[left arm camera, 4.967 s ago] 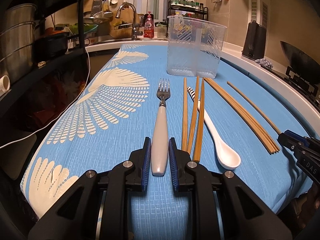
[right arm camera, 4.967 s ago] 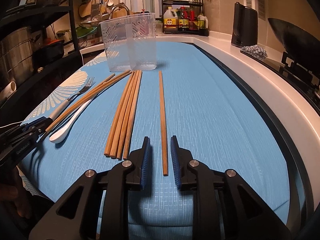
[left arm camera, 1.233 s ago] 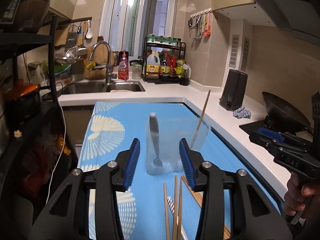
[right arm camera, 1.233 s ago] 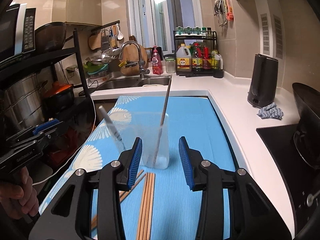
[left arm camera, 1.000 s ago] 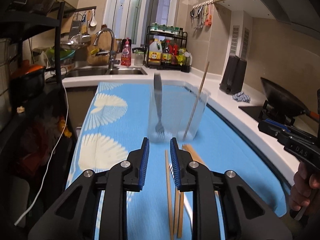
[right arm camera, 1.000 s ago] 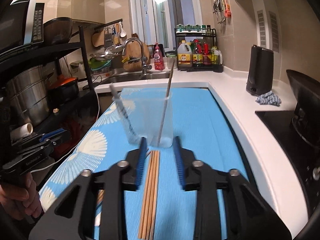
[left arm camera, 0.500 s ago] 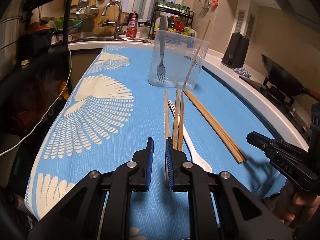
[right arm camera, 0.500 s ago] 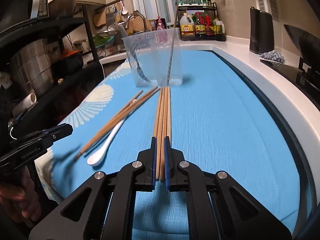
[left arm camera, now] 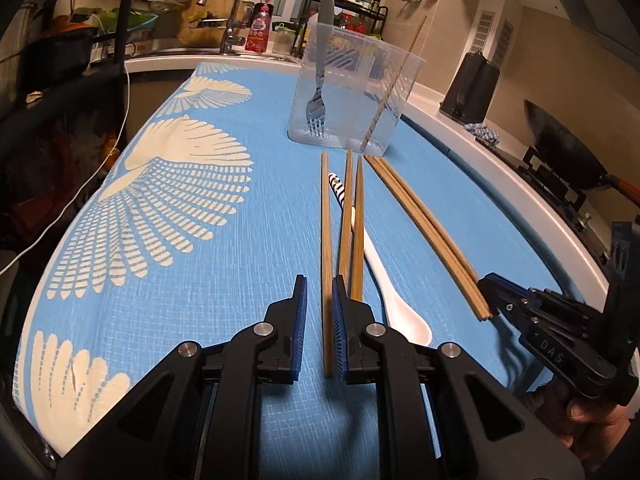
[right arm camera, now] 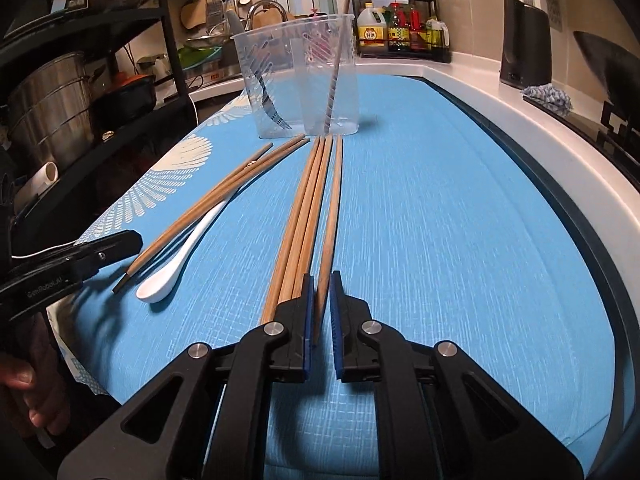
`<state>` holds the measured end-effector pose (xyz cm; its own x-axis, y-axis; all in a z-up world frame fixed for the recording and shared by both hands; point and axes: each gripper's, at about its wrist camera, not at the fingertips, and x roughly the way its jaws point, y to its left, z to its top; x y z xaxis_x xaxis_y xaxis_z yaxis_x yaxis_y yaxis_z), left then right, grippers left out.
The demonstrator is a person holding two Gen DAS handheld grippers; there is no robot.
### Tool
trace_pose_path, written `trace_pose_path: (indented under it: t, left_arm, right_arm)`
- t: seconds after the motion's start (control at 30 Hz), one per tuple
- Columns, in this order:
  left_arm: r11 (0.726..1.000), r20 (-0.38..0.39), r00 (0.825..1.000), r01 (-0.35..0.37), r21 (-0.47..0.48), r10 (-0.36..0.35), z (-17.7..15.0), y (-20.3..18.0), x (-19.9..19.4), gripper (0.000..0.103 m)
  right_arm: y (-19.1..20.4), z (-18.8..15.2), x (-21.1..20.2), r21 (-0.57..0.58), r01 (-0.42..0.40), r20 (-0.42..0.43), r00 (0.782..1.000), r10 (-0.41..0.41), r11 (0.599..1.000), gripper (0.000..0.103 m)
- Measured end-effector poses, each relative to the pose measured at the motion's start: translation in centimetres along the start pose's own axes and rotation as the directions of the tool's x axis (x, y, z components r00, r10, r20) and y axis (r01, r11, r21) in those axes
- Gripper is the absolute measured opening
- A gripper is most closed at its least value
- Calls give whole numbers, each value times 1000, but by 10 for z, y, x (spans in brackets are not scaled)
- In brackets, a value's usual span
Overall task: Organize utensils
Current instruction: 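Grasp another chopstick with the right tool while the left tool grasps a loose chopstick, then lift the chopstick with the right tool while the left tool lifts its chopstick toward the container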
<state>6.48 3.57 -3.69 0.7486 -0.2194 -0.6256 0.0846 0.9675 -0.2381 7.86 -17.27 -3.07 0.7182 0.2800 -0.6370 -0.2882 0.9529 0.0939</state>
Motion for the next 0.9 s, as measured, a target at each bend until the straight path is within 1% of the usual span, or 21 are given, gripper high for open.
trace_pose_path:
  t: [0.13, 0.2, 0.3, 0.37, 0.43, 0.5, 0.6, 0.67, 0.83, 0.9]
  left_arm:
    - [1000, -13, 1000, -13, 19, 13, -2, -3, 6, 13]
    - [998, -9, 1000, -28, 54, 29, -4, -10, 6, 13]
    - [990, 2, 997, -71, 119, 71, -6, -20, 6, 13]
    - [987, 7, 996, -85, 136, 85, -6, -22, 6, 12]
    - [986, 10, 995, -102, 128, 101, -5, -19, 5, 6]
    - [988, 14, 994, -108, 109, 107, -5, -15, 3, 6]
    - [985, 28, 988, -154, 75, 152, -8, -9, -3, 6]
    - [979, 41, 980, -197, 59, 195, -12, -7, -8, 6]
    - [974, 62, 975, -218, 70, 214, -16, -11, -10, 6]
    - [974, 70, 974, -218, 60, 214, -17, -11, -10, 6]
  right_arm:
    - [1, 1, -1, -6, 10, 1, 1000, -10, 1000, 9]
    - [2, 0, -1, -11, 14, 3, 1000, -14, 1000, 9]
    - [3, 0, -1, -11, 17, 4, 1000, -17, 1000, 8]
    - [3, 0, -1, -13, 20, 4, 1000, -20, 1000, 7]
    - [2, 0, -1, -11, 23, 3, 1000, -23, 1000, 6]
    - [1, 0, -2, -2, 33, 4, 999, -33, 999, 5]
    - [-5, -2, -5, 26, 61, 8, 998, -61, 998, 5]
    - [-8, -3, -7, 38, 78, 10, 997, -79, 996, 5]
    - [-7, -8, -11, 29, 82, 21, 996, -83, 996, 6]
    - [-8, -8, -11, 31, 81, 24, 996, -82, 996, 7]
